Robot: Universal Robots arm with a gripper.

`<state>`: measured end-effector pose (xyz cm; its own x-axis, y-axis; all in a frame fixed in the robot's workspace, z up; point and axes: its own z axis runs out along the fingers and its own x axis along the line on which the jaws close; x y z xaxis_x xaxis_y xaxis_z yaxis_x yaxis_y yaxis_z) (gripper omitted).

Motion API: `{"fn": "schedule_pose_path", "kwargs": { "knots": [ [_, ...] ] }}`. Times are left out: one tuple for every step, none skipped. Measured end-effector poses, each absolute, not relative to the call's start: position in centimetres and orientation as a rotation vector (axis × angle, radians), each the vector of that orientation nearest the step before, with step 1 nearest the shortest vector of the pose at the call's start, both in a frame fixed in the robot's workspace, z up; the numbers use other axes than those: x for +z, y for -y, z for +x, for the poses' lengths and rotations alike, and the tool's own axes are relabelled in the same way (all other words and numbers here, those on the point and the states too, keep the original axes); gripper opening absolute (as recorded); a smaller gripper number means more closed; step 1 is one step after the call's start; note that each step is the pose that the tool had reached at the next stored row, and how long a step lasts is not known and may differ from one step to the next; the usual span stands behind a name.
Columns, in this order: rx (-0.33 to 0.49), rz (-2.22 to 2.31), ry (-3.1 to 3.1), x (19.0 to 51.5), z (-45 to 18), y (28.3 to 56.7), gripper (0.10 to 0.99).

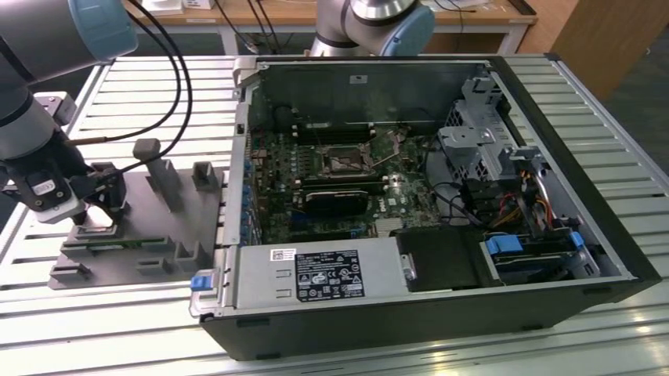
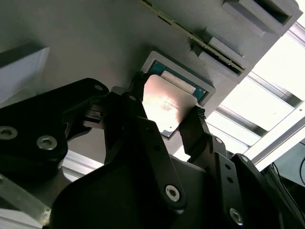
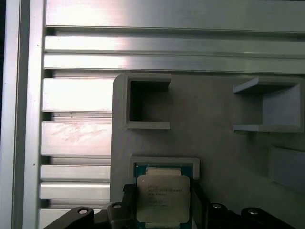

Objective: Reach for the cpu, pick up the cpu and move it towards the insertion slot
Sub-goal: 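Pick up the cpu and move it towards the insertion slot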

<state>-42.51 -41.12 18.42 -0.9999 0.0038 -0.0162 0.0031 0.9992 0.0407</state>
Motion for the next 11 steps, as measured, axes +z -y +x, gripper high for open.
{"fn": "schedule_pose_path", "kwargs": {
  "knots": [
    [0.063,0.005,-3.125,18.42,-42.51,41.12,0.553],
    [0.063,0.005,-3.125,18.42,-42.51,41.12,0.553],
    [0.063,0.005,-3.125,18.42,-42.51,41.12,0.541],
    [0.064,0.005,-3.125,18.43,-42.51,41.12,0.541],
    [0.064,0.005,-3.125,18.45,-42.50,41.11,0.541],
    [0.064,0.005,-3.125,18.49,-42.51,41.11,0.541],
    [0.065,0.005,-3.125,18.59,-42.51,41.11,0.541],
    [0.065,0.006,-3.125,18.72,-42.51,41.11,0.541],
    [0.065,0.006,-3.125,18.87,-42.51,41.11,0.541],
    [0.066,0.006,-3.125,19.03,-42.51,41.11,0.541],
    [0.066,0.005,-3.125,19.20,-42.51,41.11,0.541]
  ]
}}
